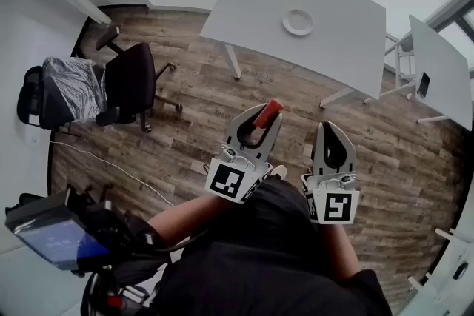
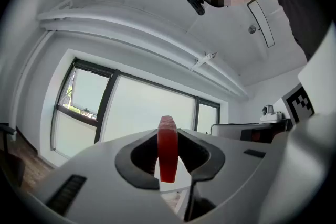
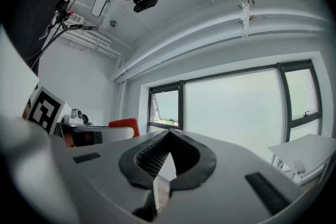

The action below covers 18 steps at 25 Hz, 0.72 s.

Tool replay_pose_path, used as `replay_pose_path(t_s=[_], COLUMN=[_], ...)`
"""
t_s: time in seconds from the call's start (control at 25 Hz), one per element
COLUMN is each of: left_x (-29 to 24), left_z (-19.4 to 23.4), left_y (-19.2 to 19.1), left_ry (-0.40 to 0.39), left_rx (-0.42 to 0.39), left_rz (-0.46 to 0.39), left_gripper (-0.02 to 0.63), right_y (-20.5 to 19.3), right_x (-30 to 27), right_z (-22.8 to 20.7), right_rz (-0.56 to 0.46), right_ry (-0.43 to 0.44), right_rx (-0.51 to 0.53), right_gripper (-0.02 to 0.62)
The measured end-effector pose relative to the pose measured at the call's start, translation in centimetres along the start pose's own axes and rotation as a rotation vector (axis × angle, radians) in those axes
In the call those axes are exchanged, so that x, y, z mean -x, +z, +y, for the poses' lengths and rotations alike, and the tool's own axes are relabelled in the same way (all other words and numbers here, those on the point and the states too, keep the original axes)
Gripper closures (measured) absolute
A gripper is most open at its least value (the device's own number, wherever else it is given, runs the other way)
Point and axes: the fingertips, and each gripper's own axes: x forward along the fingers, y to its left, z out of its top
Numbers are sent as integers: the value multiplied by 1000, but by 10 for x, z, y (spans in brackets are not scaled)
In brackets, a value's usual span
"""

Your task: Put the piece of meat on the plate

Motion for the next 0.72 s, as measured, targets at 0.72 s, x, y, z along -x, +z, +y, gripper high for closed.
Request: replay_pose_path(t_s=[0.72], left_x=[1], left_z=[-30], left_y=[-23], left_ry=[130], left_rx=[-22], left_rz=[20], left_gripper=[511], right_y=[-23], right_x=[50], right_z=[-56], right_rz=[10], right_ry=[6], right_rx=[-81], right_gripper=[589])
